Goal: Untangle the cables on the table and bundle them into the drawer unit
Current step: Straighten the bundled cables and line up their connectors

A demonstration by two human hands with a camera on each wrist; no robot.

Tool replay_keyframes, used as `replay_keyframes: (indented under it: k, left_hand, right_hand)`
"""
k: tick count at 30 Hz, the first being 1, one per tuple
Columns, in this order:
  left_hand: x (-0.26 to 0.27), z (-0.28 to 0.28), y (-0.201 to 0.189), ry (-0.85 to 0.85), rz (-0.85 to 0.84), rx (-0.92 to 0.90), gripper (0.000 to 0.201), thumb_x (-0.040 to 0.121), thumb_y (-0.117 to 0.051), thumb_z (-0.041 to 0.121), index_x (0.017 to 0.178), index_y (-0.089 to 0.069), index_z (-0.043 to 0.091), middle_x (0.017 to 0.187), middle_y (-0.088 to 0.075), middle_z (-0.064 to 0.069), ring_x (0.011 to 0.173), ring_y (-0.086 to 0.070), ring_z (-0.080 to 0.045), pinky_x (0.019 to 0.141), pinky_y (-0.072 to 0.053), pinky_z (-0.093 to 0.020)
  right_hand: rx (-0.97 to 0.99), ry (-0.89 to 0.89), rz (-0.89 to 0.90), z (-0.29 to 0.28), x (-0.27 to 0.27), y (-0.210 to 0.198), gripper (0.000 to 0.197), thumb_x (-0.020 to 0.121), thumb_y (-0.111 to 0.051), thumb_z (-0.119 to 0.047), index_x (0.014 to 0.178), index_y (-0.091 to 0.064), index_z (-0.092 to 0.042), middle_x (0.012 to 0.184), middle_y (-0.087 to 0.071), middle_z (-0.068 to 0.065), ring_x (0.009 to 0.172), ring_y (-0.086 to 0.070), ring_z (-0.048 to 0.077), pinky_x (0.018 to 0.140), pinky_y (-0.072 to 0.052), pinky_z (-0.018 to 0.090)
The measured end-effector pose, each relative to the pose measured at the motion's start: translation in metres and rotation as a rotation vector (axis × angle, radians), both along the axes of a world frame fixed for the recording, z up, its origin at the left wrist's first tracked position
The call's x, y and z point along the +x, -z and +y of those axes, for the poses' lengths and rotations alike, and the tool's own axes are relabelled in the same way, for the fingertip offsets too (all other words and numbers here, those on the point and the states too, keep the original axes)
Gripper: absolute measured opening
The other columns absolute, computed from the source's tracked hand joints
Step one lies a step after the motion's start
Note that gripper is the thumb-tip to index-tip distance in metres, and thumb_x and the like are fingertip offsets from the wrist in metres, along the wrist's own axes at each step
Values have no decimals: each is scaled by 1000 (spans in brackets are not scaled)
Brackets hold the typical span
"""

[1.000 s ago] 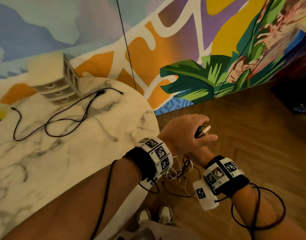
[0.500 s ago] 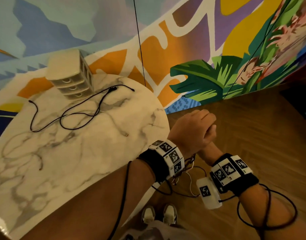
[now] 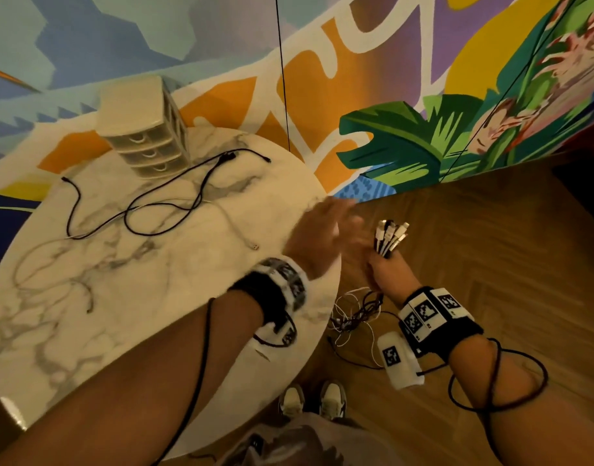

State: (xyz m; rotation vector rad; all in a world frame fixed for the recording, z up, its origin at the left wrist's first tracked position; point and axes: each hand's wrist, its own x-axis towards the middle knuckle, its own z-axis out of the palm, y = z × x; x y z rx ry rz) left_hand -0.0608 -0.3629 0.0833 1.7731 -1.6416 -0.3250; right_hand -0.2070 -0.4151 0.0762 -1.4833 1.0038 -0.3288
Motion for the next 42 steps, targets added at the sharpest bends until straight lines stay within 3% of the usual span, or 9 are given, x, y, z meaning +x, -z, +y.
replay_keyframes:
  k: [3, 6, 8, 13, 20, 26, 30, 35, 42]
  left_hand:
    - [71, 17, 45, -206, -65, 275, 45, 88, -34, 40, 102, -60, 6, 103, -58, -15, 97, -54, -32, 85, -42, -43]
    - [127, 49, 80, -198, -393, 809, 40, 93, -42, 22, 132, -44, 15, 133, -42, -10, 117, -43, -32, 96, -39, -42]
    - [143, 65, 95, -151, -465, 935, 50, 92, -41, 12, 140, -32, 23, 141, -32, -5, 120, -40, -31, 98, -38, -43]
    - [135, 59, 110, -55, -566, 880, 45, 89, -43, -1, 133, -38, 11, 137, -34, -12, 117, -40, -33, 90, -44, -42]
    - [74, 68, 109, 132, -612, 859, 31, 99, -36, 21, 125, -44, 5, 126, -45, -13, 111, -48, -31, 85, -42, -40]
    - [18, 74, 61, -89, 15, 451, 16, 91, -54, 23, 91, -61, 10, 89, -63, -6, 80, -60, -21, 68, -43, -29]
    - [13, 72, -1, -247, 404, 161, 6, 89, -58, 17, 85, -63, 16, 69, -61, 4, 60, -52, -5, 57, -41, -15]
    - [12, 80, -40, -273, 533, 14, 11, 91, -57, 12, 96, -67, 13, 83, -69, 3, 79, -65, -10, 71, -55, -23]
    - [8, 89, -47, -296, 510, -76, 11, 91, -57, 14, 96, -66, 18, 89, -68, 8, 85, -63, -2, 72, -49, -12]
  right_hand:
    - [98, -4, 32, -1, -12, 10, 57, 98, -42, -42, 49, -50, -13, 41, -41, 2, 37, -33, 16, 46, -30, 28]
    - [144, -40, 0, 2, -19, 10, 53, 101, -33, -39, 87, -74, -9, 53, -58, 16, 39, -36, 15, 43, -31, 24]
    - [176, -60, -36, 4, -23, 13, 46, 102, -29, -35, 115, -68, -15, 67, -66, 23, 38, -31, 14, 41, -29, 23]
    - [207, -123, -69, 9, -25, 22, 44, 100, -25, -27, 134, -53, -21, 83, -72, 23, 38, -28, 15, 40, -32, 22]
    - [197, -124, -98, 15, -11, 27, 45, 98, -23, -16, 134, -51, -18, 85, -72, 22, 37, -27, 14, 39, -29, 22]
    - [178, -140, 2, 37, 10, 31, 33, 94, -37, -15, 100, -68, -8, 63, -59, -6, 48, -39, 11, 47, -32, 21]
    - [112, -123, -28, 46, 32, 10, 32, 98, -40, -15, 68, -51, -12, 56, -46, -1, 47, -34, 9, 50, -28, 24]
    - [119, -194, -206, 53, 50, -16, 34, 97, -39, 0, 65, -41, -10, 53, -37, -2, 40, -31, 0, 42, -28, 12]
    - [51, -277, -268, 61, 59, -27, 41, 92, -44, 10, 63, -46, -20, 42, -46, -17, 40, -38, -3, 44, -31, 9]
